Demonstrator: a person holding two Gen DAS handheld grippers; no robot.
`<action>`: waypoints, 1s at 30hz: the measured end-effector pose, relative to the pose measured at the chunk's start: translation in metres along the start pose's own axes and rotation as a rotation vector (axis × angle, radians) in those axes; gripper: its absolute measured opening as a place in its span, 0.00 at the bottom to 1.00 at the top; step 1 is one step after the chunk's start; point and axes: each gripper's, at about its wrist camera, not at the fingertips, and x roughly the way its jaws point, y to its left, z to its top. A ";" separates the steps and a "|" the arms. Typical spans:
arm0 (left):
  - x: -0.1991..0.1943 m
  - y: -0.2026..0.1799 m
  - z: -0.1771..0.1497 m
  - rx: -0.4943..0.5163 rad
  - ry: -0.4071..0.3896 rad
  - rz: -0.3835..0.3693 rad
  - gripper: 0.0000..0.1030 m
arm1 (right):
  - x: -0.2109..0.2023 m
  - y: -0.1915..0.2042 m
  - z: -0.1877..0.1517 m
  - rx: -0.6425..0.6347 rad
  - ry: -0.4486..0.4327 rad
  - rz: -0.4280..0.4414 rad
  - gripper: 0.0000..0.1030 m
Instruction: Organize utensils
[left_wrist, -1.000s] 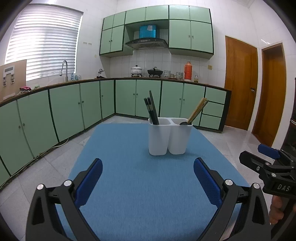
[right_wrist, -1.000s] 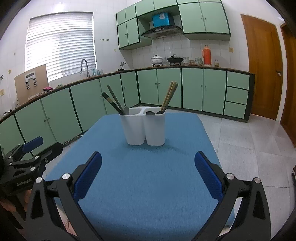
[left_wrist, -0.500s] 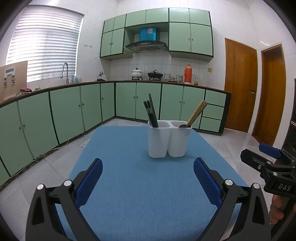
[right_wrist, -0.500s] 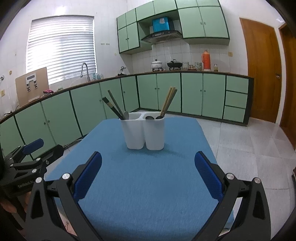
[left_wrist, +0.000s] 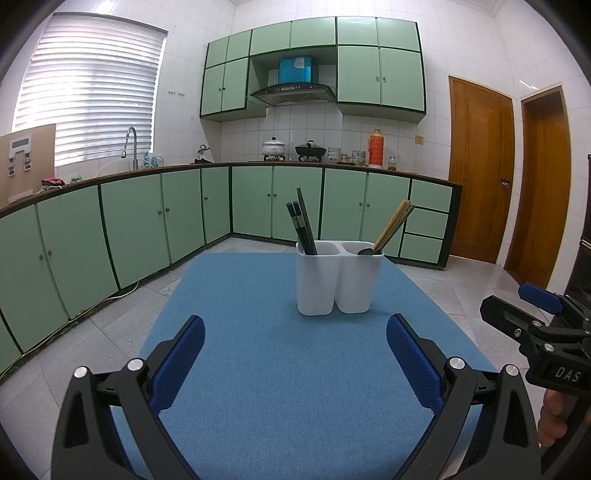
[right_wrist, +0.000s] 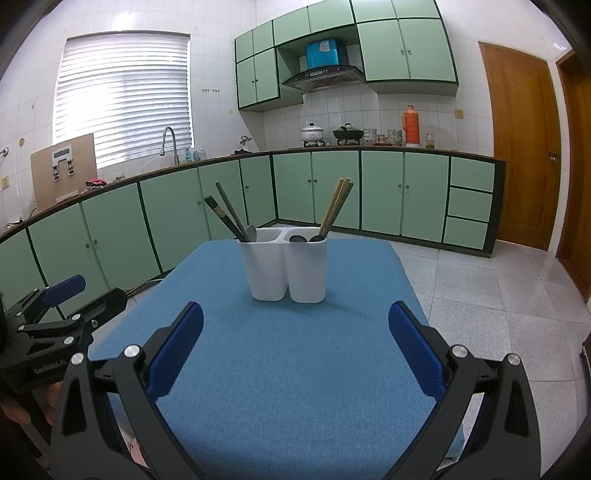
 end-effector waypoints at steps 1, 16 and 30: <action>0.000 0.000 0.000 0.000 0.000 0.001 0.94 | 0.001 0.000 0.000 0.000 0.000 0.000 0.95; 0.000 0.001 -0.001 0.001 0.000 0.000 0.94 | 0.002 0.001 -0.001 -0.001 0.000 0.000 0.95; -0.002 0.000 -0.001 -0.002 0.000 0.006 0.94 | 0.001 0.002 -0.001 -0.001 0.000 0.000 0.95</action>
